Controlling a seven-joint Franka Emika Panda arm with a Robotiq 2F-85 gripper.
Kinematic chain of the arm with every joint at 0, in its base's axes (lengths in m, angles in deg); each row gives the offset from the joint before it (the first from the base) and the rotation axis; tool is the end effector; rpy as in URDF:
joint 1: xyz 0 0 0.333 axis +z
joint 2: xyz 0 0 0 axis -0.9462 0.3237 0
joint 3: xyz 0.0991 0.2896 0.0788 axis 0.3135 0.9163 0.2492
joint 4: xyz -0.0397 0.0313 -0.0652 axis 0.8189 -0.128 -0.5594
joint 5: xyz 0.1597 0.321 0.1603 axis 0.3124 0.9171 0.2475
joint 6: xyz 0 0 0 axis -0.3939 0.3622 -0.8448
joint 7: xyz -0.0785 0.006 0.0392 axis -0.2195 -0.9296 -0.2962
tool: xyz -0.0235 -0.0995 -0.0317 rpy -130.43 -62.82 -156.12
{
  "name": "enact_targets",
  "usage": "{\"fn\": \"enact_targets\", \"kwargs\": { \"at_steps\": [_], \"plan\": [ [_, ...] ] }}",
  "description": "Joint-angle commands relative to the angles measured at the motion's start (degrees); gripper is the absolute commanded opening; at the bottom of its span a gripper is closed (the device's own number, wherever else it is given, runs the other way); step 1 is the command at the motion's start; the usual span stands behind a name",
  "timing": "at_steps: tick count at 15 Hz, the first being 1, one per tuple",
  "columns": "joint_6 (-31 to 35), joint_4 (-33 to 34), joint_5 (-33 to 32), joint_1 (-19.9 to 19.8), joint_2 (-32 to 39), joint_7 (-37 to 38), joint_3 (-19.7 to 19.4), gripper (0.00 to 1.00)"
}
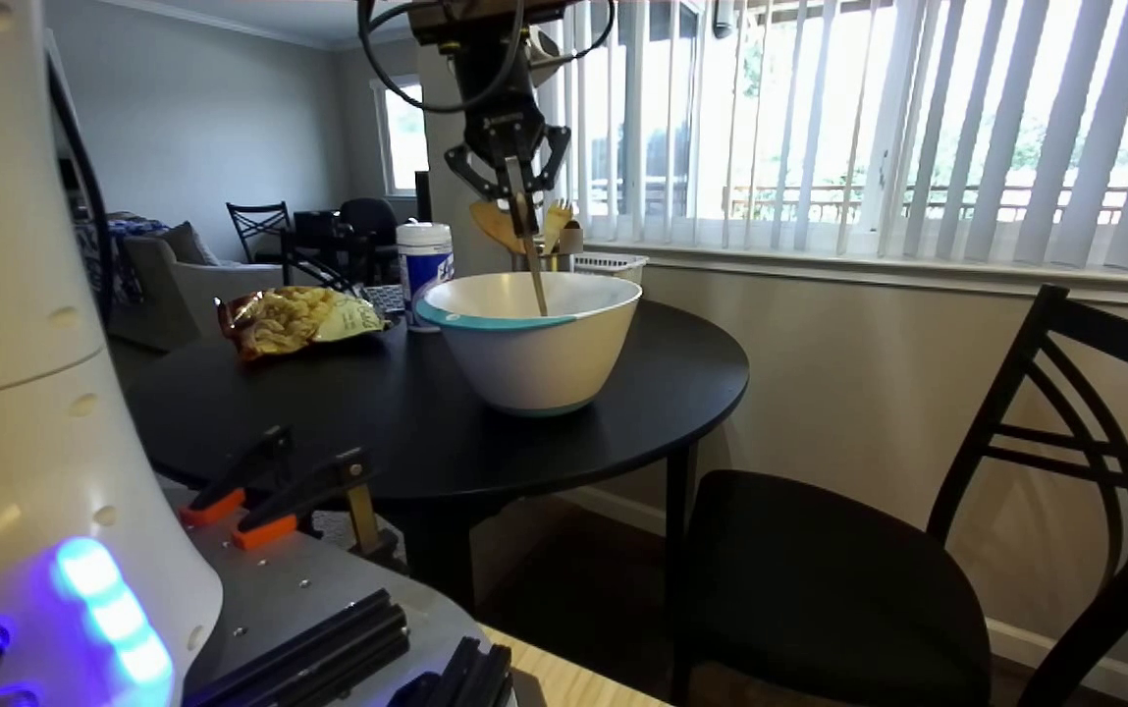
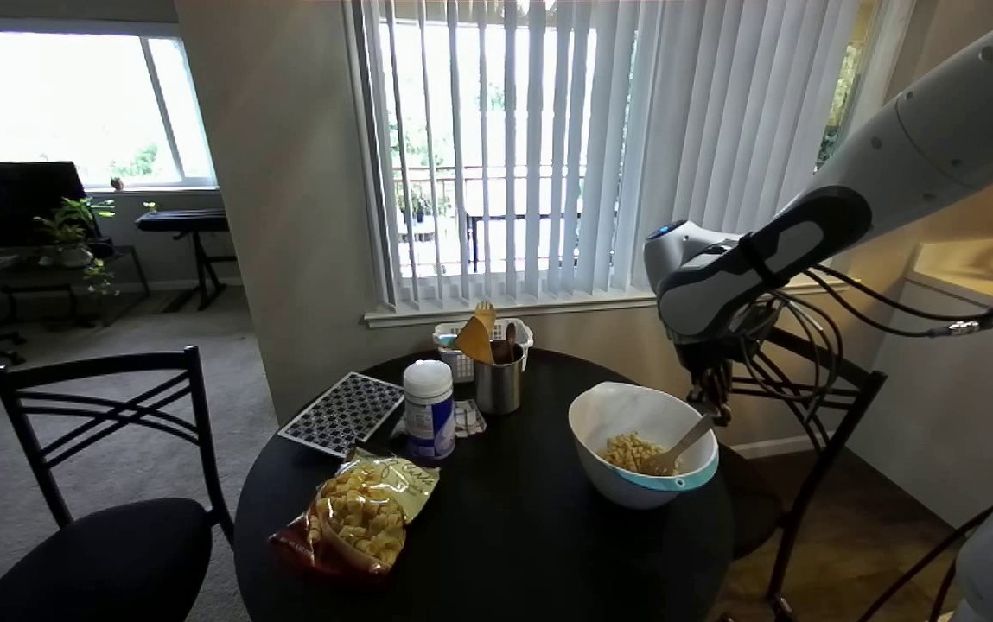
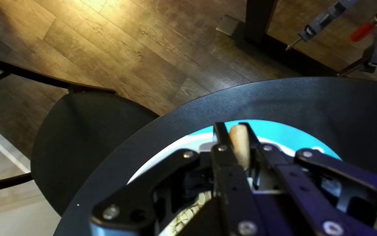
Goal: Use the cooking stick to stir the contents of the white bowl
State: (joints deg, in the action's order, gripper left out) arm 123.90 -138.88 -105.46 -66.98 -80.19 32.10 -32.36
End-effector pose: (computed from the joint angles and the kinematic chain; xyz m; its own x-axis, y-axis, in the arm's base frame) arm 0.4443 0.0352 0.3201 0.8418 0.4150 -0.3452 0.5013 -0.8382 0.2146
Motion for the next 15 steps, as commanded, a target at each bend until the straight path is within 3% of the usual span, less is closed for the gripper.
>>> {"fn": "enact_targets", "kwargs": {
  "at_steps": [1, 8, 15],
  "plan": [
    [0.99, 1.83, -3.01, -0.09, 1.09, 3.93, 0.86, 0.04],
    [2.30, 4.44, -2.04, 1.32, 3.24, 3.93, 2.45, 0.04],
    [5.44, 1.32, 2.30, 3.77, 1.16, -0.86, 4.61, 0.04]
  ]
}}
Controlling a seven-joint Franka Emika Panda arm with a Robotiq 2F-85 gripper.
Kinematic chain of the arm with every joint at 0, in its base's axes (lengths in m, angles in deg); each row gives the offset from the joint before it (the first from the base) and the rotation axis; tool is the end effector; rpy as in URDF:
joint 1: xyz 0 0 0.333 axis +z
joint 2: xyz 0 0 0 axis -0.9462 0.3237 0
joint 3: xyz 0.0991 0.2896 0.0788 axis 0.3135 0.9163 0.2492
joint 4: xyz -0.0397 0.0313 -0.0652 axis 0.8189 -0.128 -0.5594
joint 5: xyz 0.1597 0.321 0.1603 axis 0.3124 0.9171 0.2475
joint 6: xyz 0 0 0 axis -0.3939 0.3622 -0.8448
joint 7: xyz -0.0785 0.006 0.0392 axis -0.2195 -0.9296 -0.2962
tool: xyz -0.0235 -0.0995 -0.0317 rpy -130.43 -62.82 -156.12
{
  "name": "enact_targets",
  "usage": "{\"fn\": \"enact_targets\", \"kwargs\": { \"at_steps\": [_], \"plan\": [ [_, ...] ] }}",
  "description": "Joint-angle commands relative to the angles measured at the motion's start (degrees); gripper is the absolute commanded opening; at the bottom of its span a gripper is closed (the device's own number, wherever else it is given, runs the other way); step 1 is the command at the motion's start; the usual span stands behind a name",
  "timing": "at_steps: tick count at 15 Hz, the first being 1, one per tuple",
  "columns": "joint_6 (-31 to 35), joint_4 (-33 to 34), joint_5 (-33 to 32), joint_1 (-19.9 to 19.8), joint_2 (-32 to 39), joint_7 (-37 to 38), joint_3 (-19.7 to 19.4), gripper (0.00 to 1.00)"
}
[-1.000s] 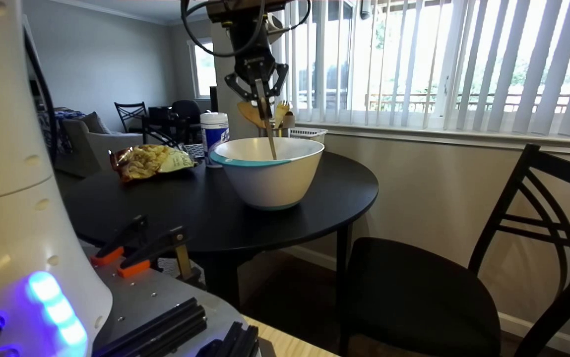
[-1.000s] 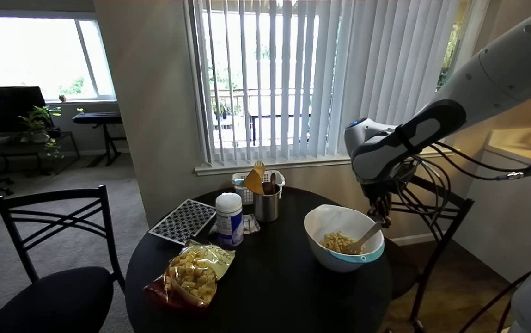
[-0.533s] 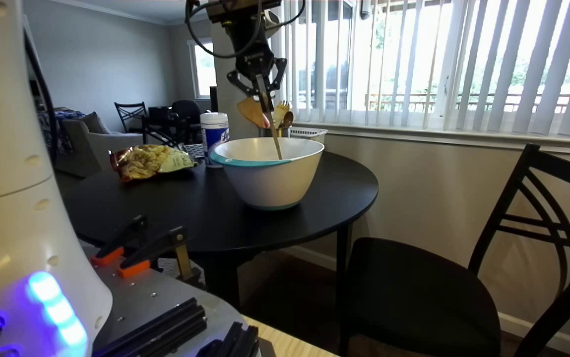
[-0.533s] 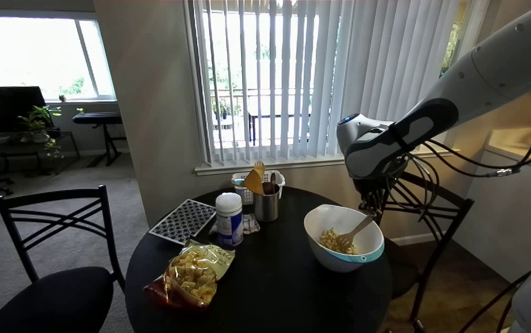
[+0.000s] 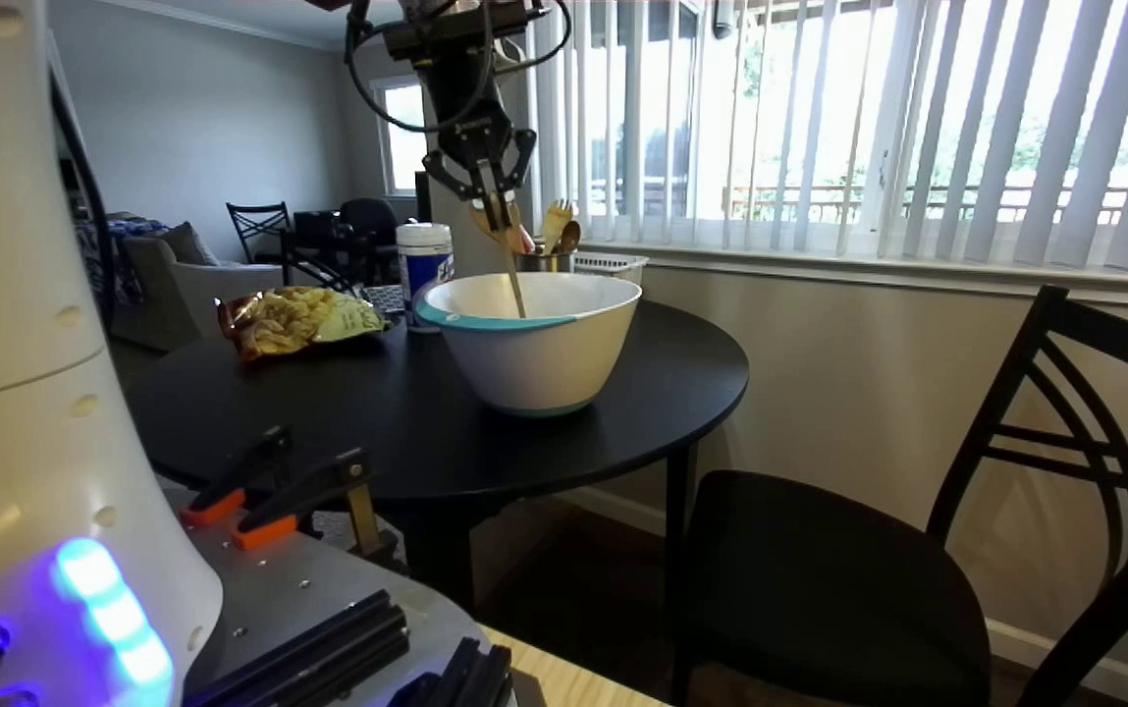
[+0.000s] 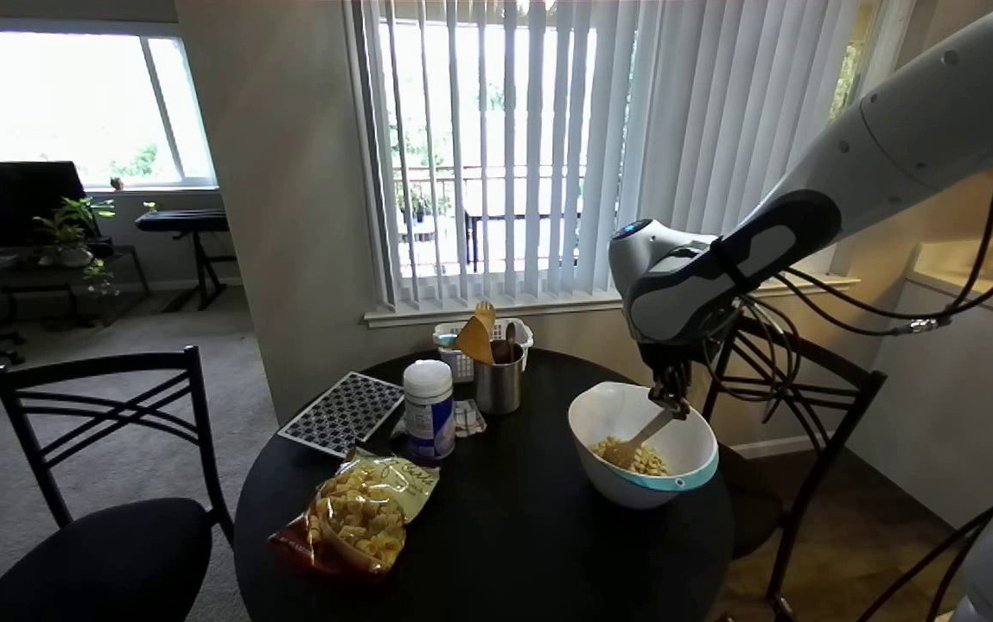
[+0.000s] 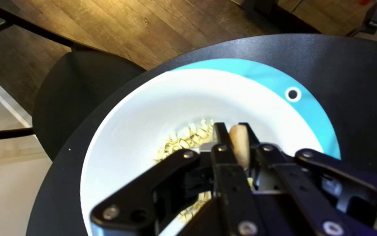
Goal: Use the cooking stick to stir the contents of the white bowl
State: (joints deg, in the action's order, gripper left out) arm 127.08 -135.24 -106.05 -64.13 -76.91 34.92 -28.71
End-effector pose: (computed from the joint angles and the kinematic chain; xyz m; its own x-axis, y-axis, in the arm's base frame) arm 0.4634 0.0938 0.3217 0.8235 0.4938 -0.2794 0.5582 -0.7929 0.2442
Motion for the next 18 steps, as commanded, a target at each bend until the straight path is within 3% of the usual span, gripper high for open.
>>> {"fn": "enact_targets", "kwargs": {
  "at_steps": [1, 16, 17, 18],
  "plan": [
    [2.56, -2.91, 3.50, 1.25, -2.59, -4.68, 1.29, 0.04],
    [1.03, -9.40, 2.14, 0.77, -9.00, -3.23, 0.03, 0.04],
    [0.91, -9.46, 2.02, 0.71, -9.19, -2.81, -0.07, 0.12],
    [0.96, -9.57, 2.18, 0.71, -9.41, -2.82, -0.20, 0.37]
  ]
}}
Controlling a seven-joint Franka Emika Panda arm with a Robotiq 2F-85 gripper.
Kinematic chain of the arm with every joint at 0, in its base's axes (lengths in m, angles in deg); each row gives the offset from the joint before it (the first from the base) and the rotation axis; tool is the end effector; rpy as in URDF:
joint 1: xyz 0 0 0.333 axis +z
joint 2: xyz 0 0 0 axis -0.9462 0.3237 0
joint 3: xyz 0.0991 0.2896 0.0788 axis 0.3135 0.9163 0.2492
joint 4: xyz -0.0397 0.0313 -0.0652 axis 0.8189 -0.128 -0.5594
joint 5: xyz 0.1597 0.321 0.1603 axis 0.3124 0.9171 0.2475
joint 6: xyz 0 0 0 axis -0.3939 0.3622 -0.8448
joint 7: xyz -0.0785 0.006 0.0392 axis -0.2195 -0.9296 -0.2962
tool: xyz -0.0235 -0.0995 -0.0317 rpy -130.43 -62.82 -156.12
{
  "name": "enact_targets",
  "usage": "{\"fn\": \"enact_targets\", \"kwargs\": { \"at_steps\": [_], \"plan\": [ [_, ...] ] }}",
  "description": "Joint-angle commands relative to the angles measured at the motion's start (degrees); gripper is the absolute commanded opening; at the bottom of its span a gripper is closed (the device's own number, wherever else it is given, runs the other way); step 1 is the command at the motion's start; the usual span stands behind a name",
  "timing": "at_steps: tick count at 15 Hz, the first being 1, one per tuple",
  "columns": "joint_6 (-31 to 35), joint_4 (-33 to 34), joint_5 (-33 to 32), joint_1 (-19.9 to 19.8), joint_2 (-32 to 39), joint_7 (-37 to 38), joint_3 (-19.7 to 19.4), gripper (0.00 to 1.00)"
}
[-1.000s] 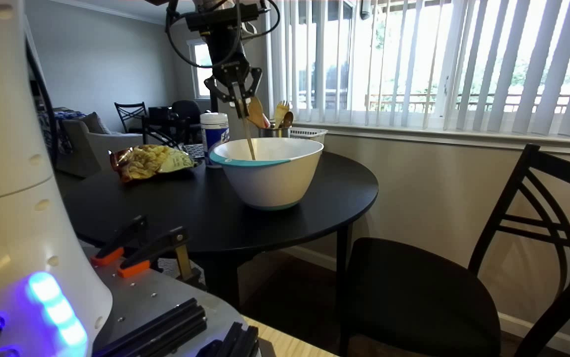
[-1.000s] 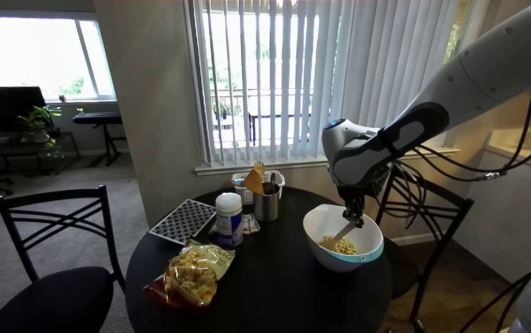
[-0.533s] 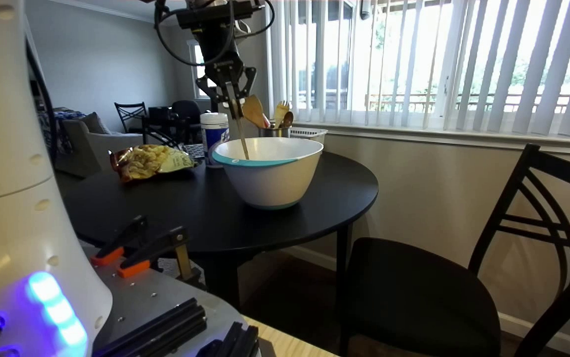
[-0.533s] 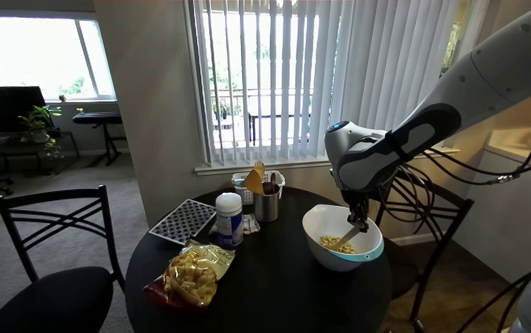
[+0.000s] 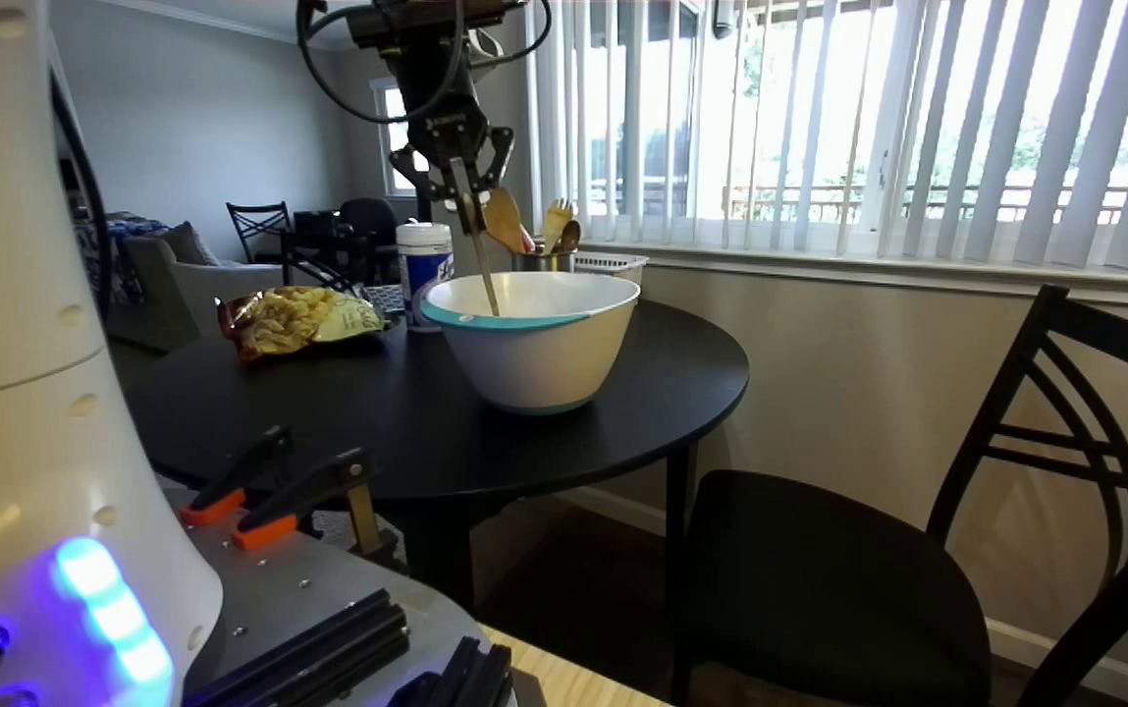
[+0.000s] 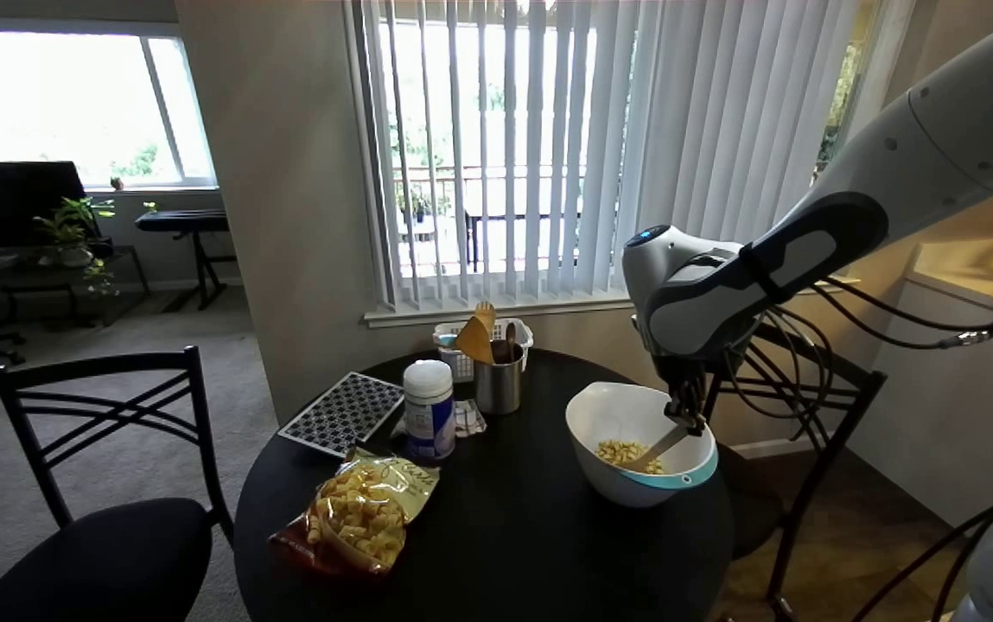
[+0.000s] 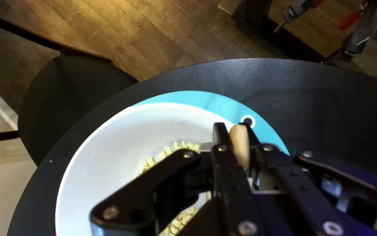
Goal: Use the cooking stick to stir the contents of the white bowl
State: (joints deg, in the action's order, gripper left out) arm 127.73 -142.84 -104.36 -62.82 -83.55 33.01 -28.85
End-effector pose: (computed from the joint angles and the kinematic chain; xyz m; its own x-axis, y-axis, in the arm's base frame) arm 0.4206 0.0938 0.3218 0.8010 0.5238 -0.2900 0.5887 -0.7772 0.2223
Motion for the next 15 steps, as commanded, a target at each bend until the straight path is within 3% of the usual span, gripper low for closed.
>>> {"fn": "enact_targets", "kwargs": {
  "at_steps": [1, 10, 12, 15],
  "plan": [
    [0.46, -2.09, 0.64, -0.60, -2.98, -0.96, -0.18, 0.38],
    [1.10, -2.34, 1.20, -0.49, -3.71, -1.32, -0.57, 0.94],
    [1.45, -2.47, 1.09, -0.54, -3.69, -1.06, -0.59, 1.00],
    [2.30, -2.80, 0.76, -0.57, -4.04, -0.71, -0.58, 1.00]
  ]
}}
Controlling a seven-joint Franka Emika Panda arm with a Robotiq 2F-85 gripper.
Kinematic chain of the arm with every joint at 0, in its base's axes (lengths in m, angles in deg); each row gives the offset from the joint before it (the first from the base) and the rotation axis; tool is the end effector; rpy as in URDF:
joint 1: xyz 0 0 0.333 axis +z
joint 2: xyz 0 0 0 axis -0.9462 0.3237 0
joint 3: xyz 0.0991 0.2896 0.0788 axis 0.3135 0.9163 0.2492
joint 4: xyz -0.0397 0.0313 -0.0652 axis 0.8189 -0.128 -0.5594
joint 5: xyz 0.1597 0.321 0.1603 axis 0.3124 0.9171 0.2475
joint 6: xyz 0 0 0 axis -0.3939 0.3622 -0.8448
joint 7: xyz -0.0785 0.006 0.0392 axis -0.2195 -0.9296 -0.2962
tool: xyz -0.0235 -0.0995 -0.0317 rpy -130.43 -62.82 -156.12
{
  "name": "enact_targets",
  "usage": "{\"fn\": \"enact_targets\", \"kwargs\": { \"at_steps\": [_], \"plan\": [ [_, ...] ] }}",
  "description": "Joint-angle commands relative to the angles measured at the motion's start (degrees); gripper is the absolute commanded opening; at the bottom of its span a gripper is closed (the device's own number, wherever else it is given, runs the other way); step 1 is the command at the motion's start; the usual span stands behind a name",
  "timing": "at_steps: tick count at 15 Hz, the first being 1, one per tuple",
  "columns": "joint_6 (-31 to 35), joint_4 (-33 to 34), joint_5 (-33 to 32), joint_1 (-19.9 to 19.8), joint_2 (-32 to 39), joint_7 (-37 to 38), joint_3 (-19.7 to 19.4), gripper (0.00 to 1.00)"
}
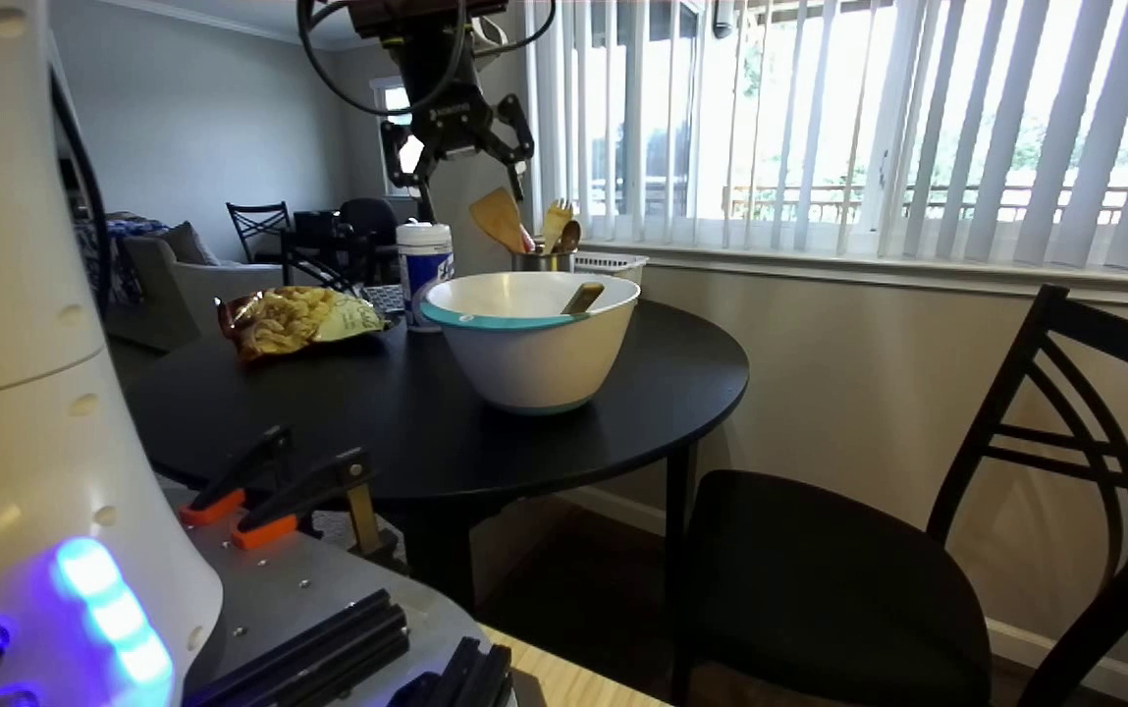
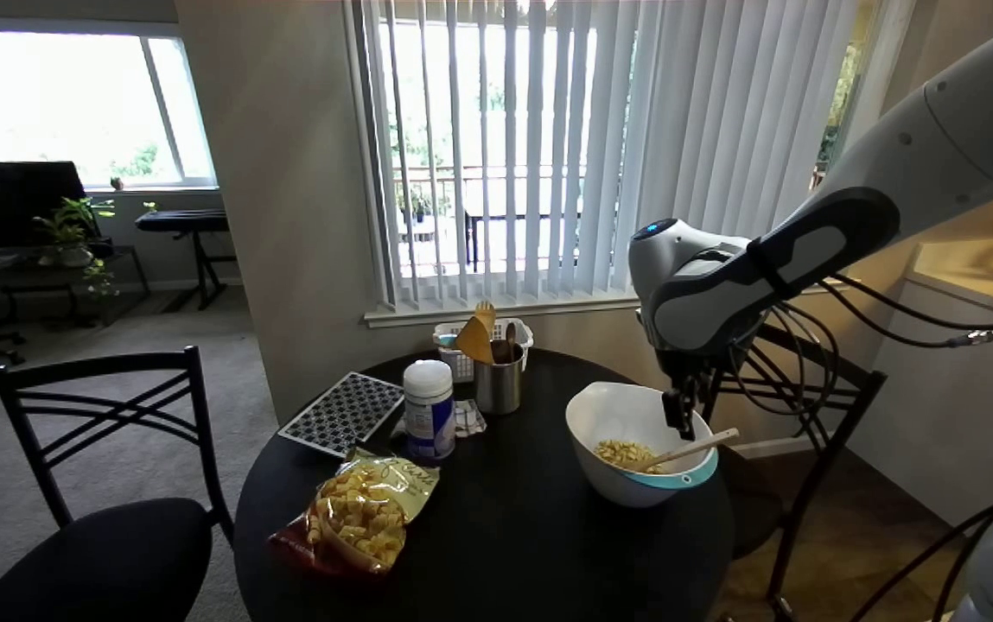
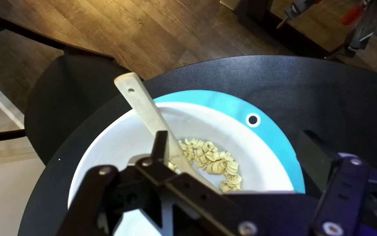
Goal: Use the cooking stick to stir the contents of the white bowl
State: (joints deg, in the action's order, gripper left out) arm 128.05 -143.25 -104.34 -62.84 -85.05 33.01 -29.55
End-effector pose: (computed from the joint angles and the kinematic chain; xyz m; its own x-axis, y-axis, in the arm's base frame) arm 0.4201 0.0884 0.3305 0.8134 0.5165 -0.2677 0.5746 -0.7853 0.2307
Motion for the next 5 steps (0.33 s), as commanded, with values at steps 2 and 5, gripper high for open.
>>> {"fn": "enact_targets", "kwargs": {
  "at_steps": [2, 5],
  "plan": [
    [0.35, 0.02, 0.13, -0.52, -0.05, -0.09, 0.52, 1.00],
    [0.45, 0.00, 0.13, -0.53, -0.13, -0.09, 0.51, 1.00]
  ]
}}
